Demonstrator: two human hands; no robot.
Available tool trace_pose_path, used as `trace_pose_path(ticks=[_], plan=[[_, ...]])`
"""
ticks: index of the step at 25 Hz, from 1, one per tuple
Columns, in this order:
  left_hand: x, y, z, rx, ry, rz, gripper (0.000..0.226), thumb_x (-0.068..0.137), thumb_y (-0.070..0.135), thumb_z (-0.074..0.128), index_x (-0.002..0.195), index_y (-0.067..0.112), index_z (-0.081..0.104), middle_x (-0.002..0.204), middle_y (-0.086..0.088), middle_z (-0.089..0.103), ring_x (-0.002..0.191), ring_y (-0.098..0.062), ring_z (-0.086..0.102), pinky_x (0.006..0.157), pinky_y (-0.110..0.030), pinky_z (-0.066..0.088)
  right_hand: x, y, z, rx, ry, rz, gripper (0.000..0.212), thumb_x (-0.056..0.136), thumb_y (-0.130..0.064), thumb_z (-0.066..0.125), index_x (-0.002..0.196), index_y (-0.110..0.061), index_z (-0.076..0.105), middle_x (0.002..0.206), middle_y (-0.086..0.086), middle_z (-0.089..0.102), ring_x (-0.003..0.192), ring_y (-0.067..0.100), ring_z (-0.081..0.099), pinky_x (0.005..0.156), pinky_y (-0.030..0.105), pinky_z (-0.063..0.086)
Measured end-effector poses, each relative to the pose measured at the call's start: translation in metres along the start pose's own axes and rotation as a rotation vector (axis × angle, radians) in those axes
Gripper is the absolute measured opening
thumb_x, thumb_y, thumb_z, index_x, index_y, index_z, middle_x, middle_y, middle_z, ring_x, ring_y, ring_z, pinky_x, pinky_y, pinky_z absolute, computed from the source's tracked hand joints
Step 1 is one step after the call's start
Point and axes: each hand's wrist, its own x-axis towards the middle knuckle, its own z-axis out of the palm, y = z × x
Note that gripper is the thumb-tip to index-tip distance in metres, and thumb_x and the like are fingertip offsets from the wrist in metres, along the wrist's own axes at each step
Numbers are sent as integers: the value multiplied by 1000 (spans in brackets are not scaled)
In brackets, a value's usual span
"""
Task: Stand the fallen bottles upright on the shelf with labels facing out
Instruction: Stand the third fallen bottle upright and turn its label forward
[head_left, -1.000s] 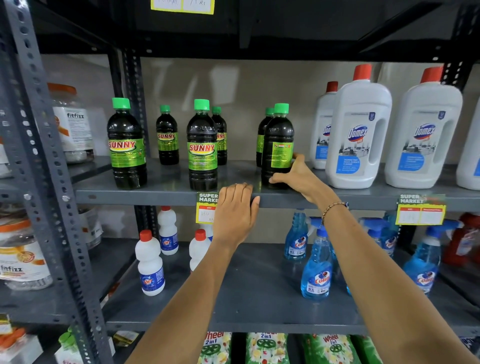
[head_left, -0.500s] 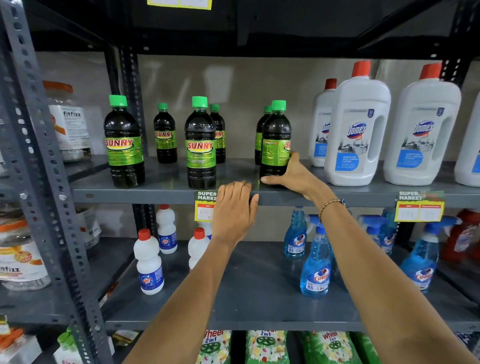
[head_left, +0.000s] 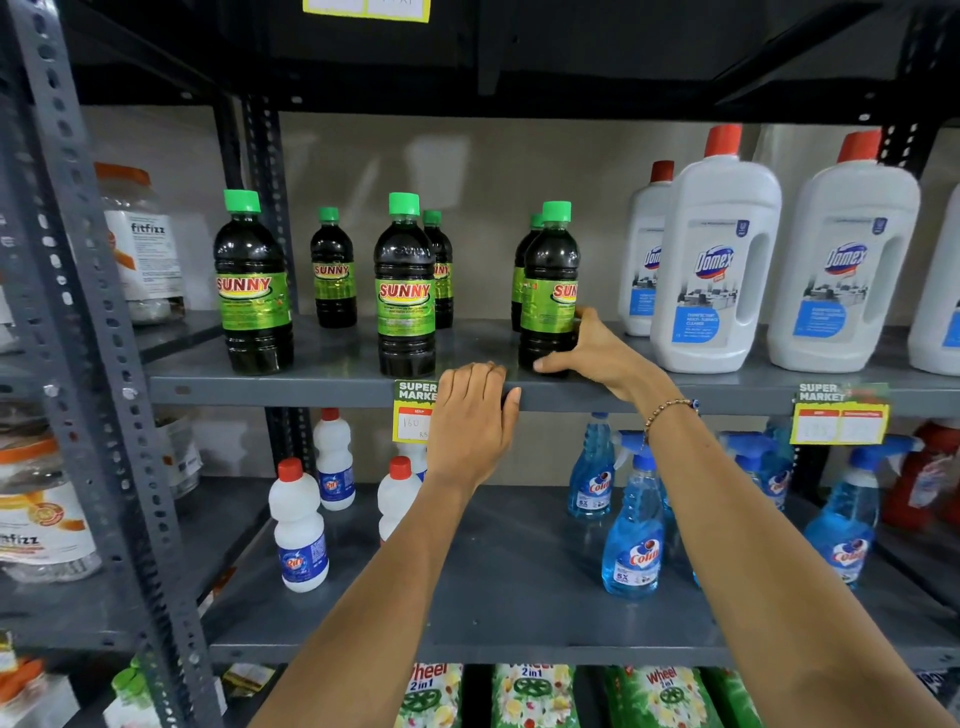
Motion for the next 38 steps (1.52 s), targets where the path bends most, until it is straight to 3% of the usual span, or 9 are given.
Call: trace_pose_path(ticks=[4, 8, 14, 25, 30, 33, 36, 38], plan=[[0, -1, 1, 13, 17, 13, 32, 98, 31, 42, 106, 7, 61, 103, -8, 64, 93, -25, 57, 90, -35, 34, -3, 1, 10, -93, 53, -45, 102, 61, -37, 87, 136, -11, 23, 122, -3, 48, 112, 12, 49, 91, 25, 41], [-1, 0, -1, -15, -2, 1, 33, 98, 31, 41, 107, 7, 62, 105, -8, 64, 95, -25, 57, 90, -36, 37, 0, 1, 0, 24, -17, -18, 92, 65, -21, 87, 138, -7, 33, 127, 5, 58, 118, 18, 55, 106, 39, 42], [-1, 1, -5, -10, -12, 4, 33, 98, 31, 41, 108, 6, 62, 106, -9, 65, 96, -26, 58, 91, -36, 36, -8, 3, 9, -104, 131, -59, 98, 55, -47, 87, 132, -14, 36, 122, -3, 54, 111, 14, 52, 95, 32, 43], [0, 2, -10, -29, -65, 7, 36, 99, 31, 40, 113, 6, 61, 111, -9, 65, 102, -26, 58, 96, -38, 38, -9, 0, 4, -72, 111, -58, 87, 55, -44, 88, 125, -18, 43, 112, -6, 57, 107, 15, 55, 89, 29, 42], [9, 9, -14, -76, -26, -91, 31, 97, 30, 48, 111, 6, 63, 103, -10, 68, 94, -29, 61, 87, -39, 41, -7, 2, 3, -54, 91, -60, 86, 57, -43, 88, 126, -19, 44, 112, -7, 58, 106, 12, 55, 87, 27, 41], [36, 16, -20, -179, -172, -268, 37, 93, 31, 52, 123, 9, 53, 114, -9, 65, 104, -29, 60, 85, -40, 42, -6, 4, 2, -18, 37, -75, 80, 61, -38, 87, 127, -19, 46, 114, -7, 60, 108, 11, 56, 95, 30, 43], [73, 10, -20, -542, -445, -486, 61, 88, 21, 60, 141, 8, 33, 142, -11, 46, 128, -28, 46, 98, -36, 39, -7, 4, 1, 16, 5, -101, 80, 64, -33, 86, 131, -15, 47, 120, -3, 62, 112, 12, 56, 98, 29, 42], [90, 0, -20, -692, -626, -551, 74, 85, 14, 65, 147, 8, 25, 148, -11, 41, 131, -26, 43, 104, -33, 37, -7, 3, 0, 24, -24, -100, 78, 68, -29, 85, 133, -13, 46, 121, -2, 61, 112, 12, 56, 97, 27, 42]])
